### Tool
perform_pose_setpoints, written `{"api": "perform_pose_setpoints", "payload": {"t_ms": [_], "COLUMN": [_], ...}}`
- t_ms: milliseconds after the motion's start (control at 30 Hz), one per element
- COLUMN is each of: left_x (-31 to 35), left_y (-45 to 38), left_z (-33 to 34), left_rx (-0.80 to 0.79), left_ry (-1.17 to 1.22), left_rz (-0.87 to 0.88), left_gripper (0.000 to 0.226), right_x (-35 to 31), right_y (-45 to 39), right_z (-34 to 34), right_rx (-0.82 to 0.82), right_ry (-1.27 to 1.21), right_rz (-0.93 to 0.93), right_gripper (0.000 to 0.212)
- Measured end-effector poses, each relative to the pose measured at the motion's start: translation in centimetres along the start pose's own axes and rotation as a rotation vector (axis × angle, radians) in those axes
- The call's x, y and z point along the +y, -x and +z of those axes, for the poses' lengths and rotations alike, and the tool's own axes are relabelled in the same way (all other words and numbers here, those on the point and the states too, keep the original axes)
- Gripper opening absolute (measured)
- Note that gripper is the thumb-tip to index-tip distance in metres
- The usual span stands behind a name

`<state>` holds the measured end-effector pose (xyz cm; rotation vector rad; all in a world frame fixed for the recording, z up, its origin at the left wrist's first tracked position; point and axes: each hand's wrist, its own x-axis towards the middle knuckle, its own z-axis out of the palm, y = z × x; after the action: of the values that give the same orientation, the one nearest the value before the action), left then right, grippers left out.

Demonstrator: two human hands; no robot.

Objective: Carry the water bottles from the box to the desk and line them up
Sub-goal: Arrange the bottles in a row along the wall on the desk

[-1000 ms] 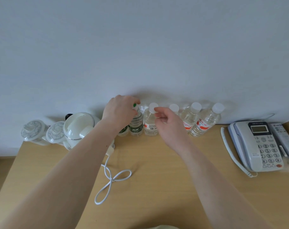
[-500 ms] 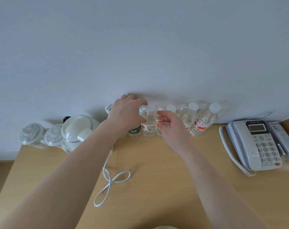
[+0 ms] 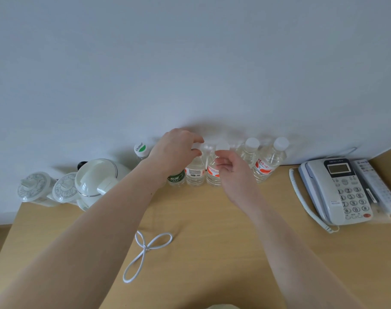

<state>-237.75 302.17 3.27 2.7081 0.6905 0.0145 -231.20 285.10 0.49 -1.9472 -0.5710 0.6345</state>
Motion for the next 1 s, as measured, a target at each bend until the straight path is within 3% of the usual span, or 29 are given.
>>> {"api": "perform_pose_setpoints", "payload": {"t_ms": [733,1000], "left_x": [-0.20,-0.12], "left_y": [0.01,-0.13], "left_z": [-0.33,0.15], "left_rx": [-0.052,-0.021], "left_ry": [0.105,0.015], "left_rz": [0.023,0.018], "left_gripper": [0.039,0.043], "right_x": [0.15,0.19], "right_y": [-0.20,-0.26], "right_z": [-0.29,-0.32], "right_rx": [-0.022,-0.016], "right_ry": [-0.004,-0.002], "right_rz": [0.017,0.014], "right_gripper": [0.042,0.040]}}
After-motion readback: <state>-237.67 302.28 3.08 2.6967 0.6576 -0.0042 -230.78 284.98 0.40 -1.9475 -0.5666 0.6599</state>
